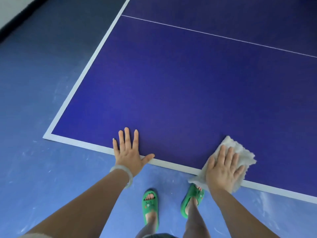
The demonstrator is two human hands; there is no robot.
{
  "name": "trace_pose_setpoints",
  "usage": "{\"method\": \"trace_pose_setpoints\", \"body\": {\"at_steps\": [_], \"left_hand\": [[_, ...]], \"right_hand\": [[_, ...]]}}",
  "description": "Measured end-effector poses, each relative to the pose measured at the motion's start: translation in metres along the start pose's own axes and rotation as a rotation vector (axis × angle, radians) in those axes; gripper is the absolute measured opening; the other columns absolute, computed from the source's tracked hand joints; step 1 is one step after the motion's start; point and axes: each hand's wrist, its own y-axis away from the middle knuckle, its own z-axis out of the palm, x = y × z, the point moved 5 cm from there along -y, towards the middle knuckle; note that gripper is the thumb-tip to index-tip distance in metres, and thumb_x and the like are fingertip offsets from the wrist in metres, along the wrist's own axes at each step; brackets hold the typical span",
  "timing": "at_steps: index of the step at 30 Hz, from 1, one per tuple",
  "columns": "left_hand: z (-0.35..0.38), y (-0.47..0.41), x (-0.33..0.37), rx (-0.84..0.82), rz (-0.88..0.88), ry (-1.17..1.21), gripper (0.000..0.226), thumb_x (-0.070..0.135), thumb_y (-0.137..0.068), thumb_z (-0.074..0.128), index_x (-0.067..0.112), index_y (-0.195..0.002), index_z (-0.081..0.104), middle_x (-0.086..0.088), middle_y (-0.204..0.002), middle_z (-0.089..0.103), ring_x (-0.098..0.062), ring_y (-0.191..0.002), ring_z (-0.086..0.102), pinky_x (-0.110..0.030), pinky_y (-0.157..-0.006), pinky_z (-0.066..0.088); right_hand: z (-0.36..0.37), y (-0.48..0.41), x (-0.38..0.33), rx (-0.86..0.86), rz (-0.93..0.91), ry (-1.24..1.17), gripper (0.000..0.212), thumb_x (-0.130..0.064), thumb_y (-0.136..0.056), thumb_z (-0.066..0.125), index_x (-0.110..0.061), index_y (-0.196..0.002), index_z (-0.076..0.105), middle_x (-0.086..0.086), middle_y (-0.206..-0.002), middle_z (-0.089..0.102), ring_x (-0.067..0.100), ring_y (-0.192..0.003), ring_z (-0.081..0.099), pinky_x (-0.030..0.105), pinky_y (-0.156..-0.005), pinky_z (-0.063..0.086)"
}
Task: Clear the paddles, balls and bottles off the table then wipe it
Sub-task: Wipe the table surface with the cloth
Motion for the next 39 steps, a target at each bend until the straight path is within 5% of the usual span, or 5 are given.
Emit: {"method": "trace_pose_setpoints", "body": {"at_steps": [10,21,26,30,39], "left_hand": [[-0.008,0.002,0.009,-0.115,-0.027,-0.068,0.104,0.082,-0.084,0.024,0.018,-0.154,-0.019,-0.014,-0.161,-0.023,-0.035,-0.149,-0.02,-0.052,-0.121,-0.004],[0.003,0.048,0.067,-0.102,-0.073,-0.002,0.092,0.067,-0.095,0.029,0.008,-0.156,-0.007,-0.018,-0.162,-0.013,-0.037,-0.15,-0.012,-0.045,-0.122,-0.001],[0.017,0.1,0.133,-0.175,0.036,-0.066,0.086,0.061,-0.099,0.03,0.007,-0.155,-0.006,-0.021,-0.161,-0.013,-0.039,-0.149,-0.012,-0.042,-0.122,0.004],[0.027,0.14,0.193,-0.208,0.258,-0.084,0.061,0.052,-0.101,0.035,0.015,-0.148,0.03,-0.013,-0.16,0.015,-0.031,-0.148,0.015,-0.037,-0.115,0.021],[0.051,0.241,0.325,-0.475,0.653,-0.051,0.03,0.034,-0.101,0.042,0.013,-0.116,0.057,-0.008,-0.126,0.06,-0.03,-0.118,0.054,-0.036,-0.095,0.044]], "right_hand": [[0.013,0.037,-0.041,-0.048,-0.965,0.298,0.098,-0.055,-0.079,0.067,-0.024,-0.158,0.019,-0.002,-0.166,0.011,0.023,-0.152,0.013,0.048,-0.12,0.007],[-0.03,0.013,0.087,-0.013,-0.449,-0.043,0.085,0.01,-0.075,0.072,-0.03,-0.145,0.047,0.001,-0.127,0.044,0.024,-0.104,0.04,0.042,-0.087,0.053],[-0.048,0.027,0.129,-0.24,-0.295,-0.266,0.054,-0.002,-0.093,0.056,-0.031,-0.139,0.052,0.0,-0.115,0.043,0.022,-0.113,0.044,0.033,-0.094,0.046],[-0.061,0.05,0.17,-0.345,-0.133,-0.318,0.007,-0.024,-0.091,0.06,-0.019,-0.093,0.064,0.006,-0.09,0.061,0.025,-0.085,0.06,0.035,-0.075,0.051],[-0.103,0.111,0.301,-0.393,-0.036,-0.339,0.023,-0.023,-0.091,0.054,-0.032,-0.07,0.05,-0.002,-0.079,0.061,0.021,-0.078,0.058,0.03,-0.069,0.045]]}}
